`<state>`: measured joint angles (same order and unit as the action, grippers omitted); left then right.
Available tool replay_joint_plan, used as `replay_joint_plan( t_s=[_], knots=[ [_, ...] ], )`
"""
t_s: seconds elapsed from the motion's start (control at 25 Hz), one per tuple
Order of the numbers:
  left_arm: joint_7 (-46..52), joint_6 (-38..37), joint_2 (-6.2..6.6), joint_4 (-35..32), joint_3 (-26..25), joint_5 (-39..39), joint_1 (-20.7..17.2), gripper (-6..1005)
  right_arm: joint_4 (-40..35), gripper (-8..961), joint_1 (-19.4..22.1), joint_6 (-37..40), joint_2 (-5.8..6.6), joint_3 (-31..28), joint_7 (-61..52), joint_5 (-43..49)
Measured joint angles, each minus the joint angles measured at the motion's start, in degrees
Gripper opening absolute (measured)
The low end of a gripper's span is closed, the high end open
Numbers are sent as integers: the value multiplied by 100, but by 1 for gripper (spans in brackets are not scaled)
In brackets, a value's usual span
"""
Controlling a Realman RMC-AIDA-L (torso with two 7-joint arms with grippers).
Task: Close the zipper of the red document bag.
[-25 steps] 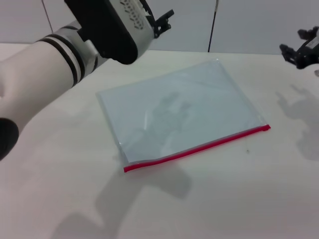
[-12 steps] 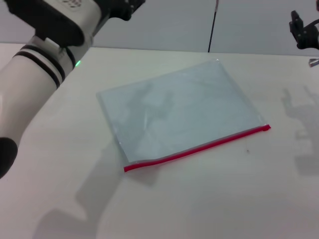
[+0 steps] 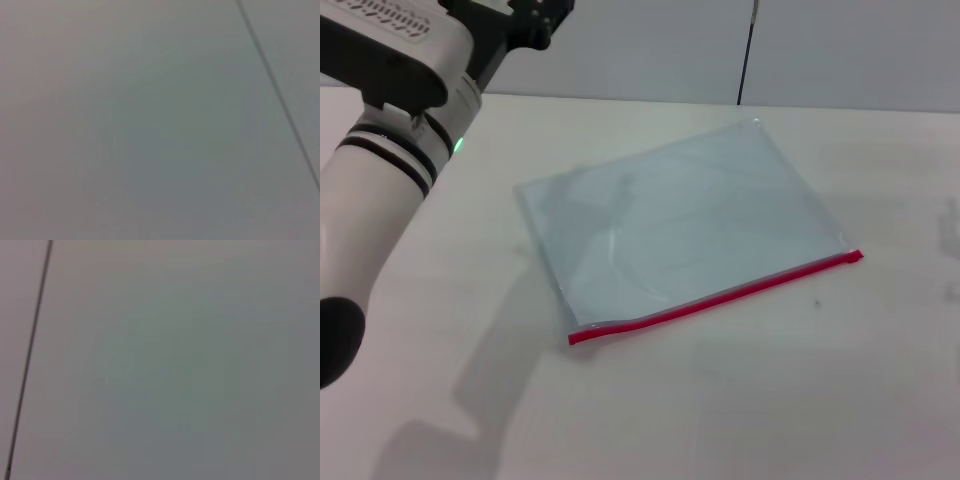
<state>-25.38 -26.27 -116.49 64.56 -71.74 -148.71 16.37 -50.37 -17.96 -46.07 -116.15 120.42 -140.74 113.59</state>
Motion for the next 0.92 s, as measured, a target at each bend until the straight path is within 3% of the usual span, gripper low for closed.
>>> replay_joint_plan(
  t_s=[0.44,0.92],
  knots=[
    [542,-966,8,-1002,156,216,232,753,1217,519,-86,-1127,0,810,-1910,-11],
    [523,-1403,2,-1283,425,164,251,752,1376,519,-196,-1207,-13,1004,-2049,-39]
  ],
)
